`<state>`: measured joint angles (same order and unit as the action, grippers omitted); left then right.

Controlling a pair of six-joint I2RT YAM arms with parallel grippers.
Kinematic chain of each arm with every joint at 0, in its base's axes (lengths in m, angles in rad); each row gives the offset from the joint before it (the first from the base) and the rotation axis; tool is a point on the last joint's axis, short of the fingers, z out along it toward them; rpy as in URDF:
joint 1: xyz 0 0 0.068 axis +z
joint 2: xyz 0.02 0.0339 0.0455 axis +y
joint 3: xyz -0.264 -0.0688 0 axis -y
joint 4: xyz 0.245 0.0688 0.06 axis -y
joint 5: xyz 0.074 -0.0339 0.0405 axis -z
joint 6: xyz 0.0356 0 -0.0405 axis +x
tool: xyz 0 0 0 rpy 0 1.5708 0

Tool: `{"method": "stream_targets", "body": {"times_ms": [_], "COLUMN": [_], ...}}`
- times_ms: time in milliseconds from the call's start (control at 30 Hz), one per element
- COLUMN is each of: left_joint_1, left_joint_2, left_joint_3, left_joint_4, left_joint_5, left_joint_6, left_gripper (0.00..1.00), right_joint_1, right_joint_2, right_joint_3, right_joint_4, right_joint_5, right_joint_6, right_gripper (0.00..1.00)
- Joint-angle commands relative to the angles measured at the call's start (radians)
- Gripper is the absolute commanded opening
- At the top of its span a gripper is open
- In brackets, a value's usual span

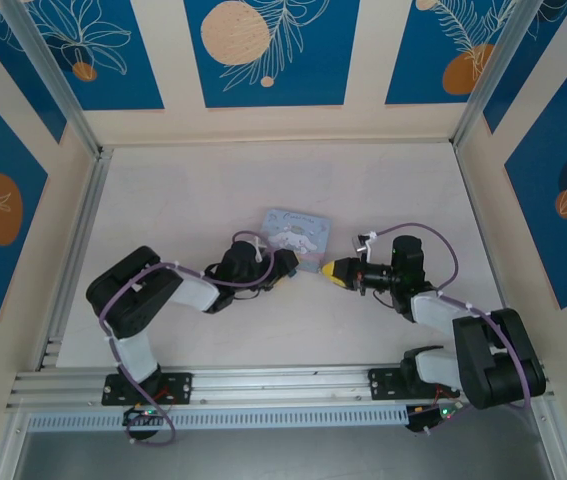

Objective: Unlock the padlock with the key

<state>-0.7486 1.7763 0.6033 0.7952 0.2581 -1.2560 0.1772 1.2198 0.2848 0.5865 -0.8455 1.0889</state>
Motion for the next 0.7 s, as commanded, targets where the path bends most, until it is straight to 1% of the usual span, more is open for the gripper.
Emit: {"method": "stream_targets", "body": {"times_ms": [0, 67, 133, 233, 300, 367, 433, 533, 667], "left_joint_1": [0.013, 0.015, 0.017, 0.026, 0.038, 0.054, 0.067, 0.073, 0.073], "left_joint_2": [-0.092, -0.164, -0.251, -0.360, -0.395, -0.397, -0.370, -0.310, -0.229], "left_joint_3": [-0.037, -0.050, -0.043, -0.001, 0.044, 0.089, 0.130, 0.179, 0.223], "left_joint_4": [-0.086, -0.153, -0.258, -0.385, -0.448, -0.473, -0.462, -0.414, -0.328], "left_joint_5": [0.033, 0.039, 0.043, 0.060, 0.094, 0.154, 0.226, 0.304, 0.367], "left_joint_6": [0.049, 0.081, 0.141, 0.247, 0.315, 0.359, 0.371, 0.360, 0.317], "left_gripper": [0.81, 0.85, 0.87, 0.89, 0.89, 0.87, 0.84, 0.79, 0.71], "right_joint_1": [-0.010, -0.012, -0.015, -0.013, -0.010, -0.003, 0.004, 0.020, 0.045], "right_joint_2": [-0.034, -0.044, -0.052, -0.055, -0.055, -0.055, -0.054, -0.050, -0.045], "right_joint_3": [0.002, 0.007, 0.014, 0.027, 0.036, 0.052, 0.069, 0.091, 0.116], "right_joint_4": [-0.079, -0.094, -0.106, -0.103, -0.096, -0.090, -0.087, -0.082, -0.078], "right_joint_5": [-0.042, -0.054, -0.064, -0.081, -0.090, -0.096, -0.103, -0.100, -0.085], "right_joint_6": [-0.059, -0.068, -0.074, -0.075, -0.072, -0.069, -0.065, -0.058, -0.048], "right_gripper": [0.00, 0.00, 0.00, 0.00, 0.00, 0.00, 0.00, 0.00, 0.00]}}
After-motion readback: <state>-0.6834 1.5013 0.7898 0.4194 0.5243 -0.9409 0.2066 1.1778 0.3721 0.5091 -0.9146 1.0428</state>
